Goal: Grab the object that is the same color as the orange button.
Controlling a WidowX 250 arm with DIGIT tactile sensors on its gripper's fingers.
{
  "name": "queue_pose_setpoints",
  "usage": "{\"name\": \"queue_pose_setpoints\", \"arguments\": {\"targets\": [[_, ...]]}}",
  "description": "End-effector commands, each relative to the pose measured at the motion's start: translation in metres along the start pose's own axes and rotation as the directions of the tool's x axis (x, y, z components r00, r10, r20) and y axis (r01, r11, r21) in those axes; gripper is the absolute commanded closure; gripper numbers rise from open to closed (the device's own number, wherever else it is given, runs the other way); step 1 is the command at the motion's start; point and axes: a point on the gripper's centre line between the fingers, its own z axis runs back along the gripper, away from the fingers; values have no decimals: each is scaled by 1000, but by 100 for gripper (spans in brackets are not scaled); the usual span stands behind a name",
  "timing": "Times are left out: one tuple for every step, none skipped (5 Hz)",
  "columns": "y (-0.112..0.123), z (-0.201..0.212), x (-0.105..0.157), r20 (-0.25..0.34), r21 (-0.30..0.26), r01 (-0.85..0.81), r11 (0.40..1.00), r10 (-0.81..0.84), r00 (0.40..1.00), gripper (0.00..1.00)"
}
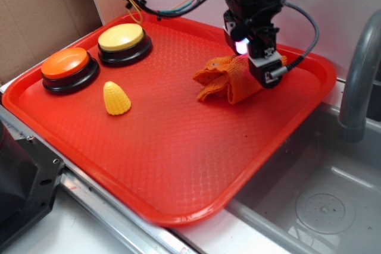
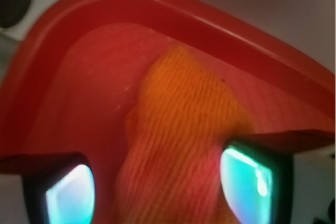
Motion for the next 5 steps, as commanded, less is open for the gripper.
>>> {"name": "queue_pose_setpoints", "arguments": {"targets": [[-9, -12, -8, -39, 16, -4, 1000, 4, 999, 100], [-10, -1, -10, -34, -6, 2, 1000, -2, 999, 100], [-14, 22, -17, -36, -4, -20, 1000, 20, 999, 100], [-17, 48, -33, -55, 28, -82, 996, 83, 995, 100], [-22, 72, -41, -58, 96, -132, 987, 137, 989, 100]]}}
